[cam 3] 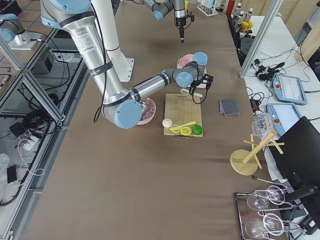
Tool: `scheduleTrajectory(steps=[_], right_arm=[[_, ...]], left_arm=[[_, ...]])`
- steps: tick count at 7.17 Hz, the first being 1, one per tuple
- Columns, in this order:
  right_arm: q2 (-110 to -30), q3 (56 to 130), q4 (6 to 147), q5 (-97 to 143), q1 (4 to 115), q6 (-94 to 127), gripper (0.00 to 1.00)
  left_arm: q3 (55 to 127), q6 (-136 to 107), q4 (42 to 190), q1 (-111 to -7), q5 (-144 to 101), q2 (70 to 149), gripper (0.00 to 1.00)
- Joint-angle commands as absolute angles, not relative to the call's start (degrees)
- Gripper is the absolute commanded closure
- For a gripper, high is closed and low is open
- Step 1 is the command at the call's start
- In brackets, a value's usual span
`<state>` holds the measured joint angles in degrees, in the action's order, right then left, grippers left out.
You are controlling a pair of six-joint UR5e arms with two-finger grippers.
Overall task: Stack pink bowl on green and place spoon
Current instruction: 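Withdraw the left gripper while the right gripper carries the white spoon into the pink bowl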
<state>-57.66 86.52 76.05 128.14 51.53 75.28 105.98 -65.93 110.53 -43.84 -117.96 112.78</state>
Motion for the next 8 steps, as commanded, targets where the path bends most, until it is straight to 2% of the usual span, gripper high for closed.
scheduleTrajectory(steps=[1,3,6,7,8], right_arm=[[-45.91,84.46,77.78,127.88,48.88,88.71,1.0],[-41.85,83.68,77.26,125.7,45.98,93.23,1.0],[-40.79,82.71,76.82,120.7,42.38,94.04,0.99],[-40.78,82.97,76.9,118.76,41.41,94.04,0.09],[-41.39,83.66,76.82,119.18,42.27,93.26,0.0]], left_arm=[[113.19,-55.41,112.48,-48.58,-119.18,98.31,0.02],[111.8,-55.11,114.87,-48.69,-119.18,96.94,0.02],[111.1,-55.11,114.87,-48.78,-119.09,96.94,0.02],[111.09,-55.28,114.87,-48.78,-119.09,97.2,0.02],[111.09,-55.46,114.87,-48.78,-119.09,97.29,0.02]])
